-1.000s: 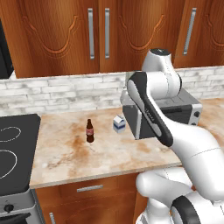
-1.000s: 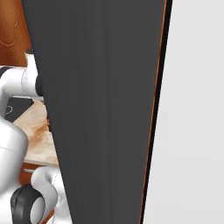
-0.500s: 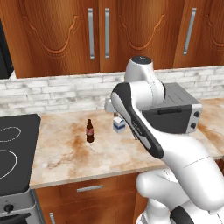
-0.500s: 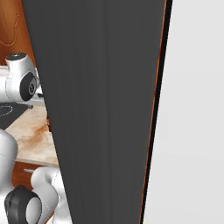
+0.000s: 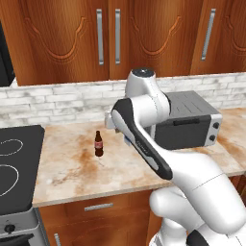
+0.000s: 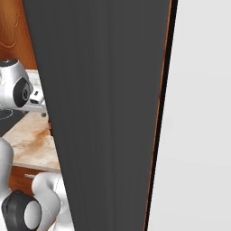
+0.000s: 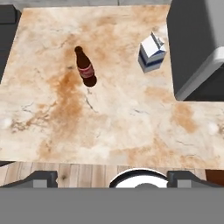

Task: Move the drinks to the dining counter.

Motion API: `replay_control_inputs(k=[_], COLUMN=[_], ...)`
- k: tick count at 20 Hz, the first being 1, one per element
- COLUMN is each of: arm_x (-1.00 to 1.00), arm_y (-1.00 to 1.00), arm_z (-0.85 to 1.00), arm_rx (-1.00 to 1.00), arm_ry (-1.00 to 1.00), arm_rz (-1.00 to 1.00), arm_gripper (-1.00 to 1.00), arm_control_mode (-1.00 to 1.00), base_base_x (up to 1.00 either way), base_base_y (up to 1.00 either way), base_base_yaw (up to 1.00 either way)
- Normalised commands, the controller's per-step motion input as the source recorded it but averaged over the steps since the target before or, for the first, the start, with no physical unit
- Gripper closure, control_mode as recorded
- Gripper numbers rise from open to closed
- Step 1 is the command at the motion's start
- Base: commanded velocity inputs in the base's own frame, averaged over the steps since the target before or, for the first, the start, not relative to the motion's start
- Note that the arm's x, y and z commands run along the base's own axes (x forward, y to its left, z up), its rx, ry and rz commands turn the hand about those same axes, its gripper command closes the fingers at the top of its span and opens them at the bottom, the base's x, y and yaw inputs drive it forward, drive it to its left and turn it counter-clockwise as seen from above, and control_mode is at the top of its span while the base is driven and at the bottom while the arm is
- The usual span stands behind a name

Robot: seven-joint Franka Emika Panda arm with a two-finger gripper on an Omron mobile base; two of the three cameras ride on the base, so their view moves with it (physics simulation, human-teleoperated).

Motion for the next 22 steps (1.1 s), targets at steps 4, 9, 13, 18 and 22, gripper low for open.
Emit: replay_control_inputs(k=[4, 9, 13, 18, 22], arm_x=[0.00, 0.00, 0.00, 0.00, 0.01], arm_y=[0.38, 0.33, 0.19, 0.00, 0.00], arm_z=[-0.26, -0.33, -0.25, -0.01, -0.04], arm_rx=[0.00, 0.00, 0.00, 0.00, 0.00], arm_ry=[0.00, 0.00, -0.01, -0.10, -0.10], arm_rz=[0.00, 0.00, 0.00, 0.00, 0.00], arm_gripper=[-1.00, -1.00, -1.00, -1.00, -1.00], arm_control_mode=[-1.00, -1.00, -1.00, -1.00, -1.00], base_base_x=[0.00, 0.00, 0.00, 0.00, 0.00], base_base_y=[0.00, 0.00, 0.00, 0.00, 0.00], base_base_yaw=[0.00, 0.00, 0.00, 0.00, 0.00])
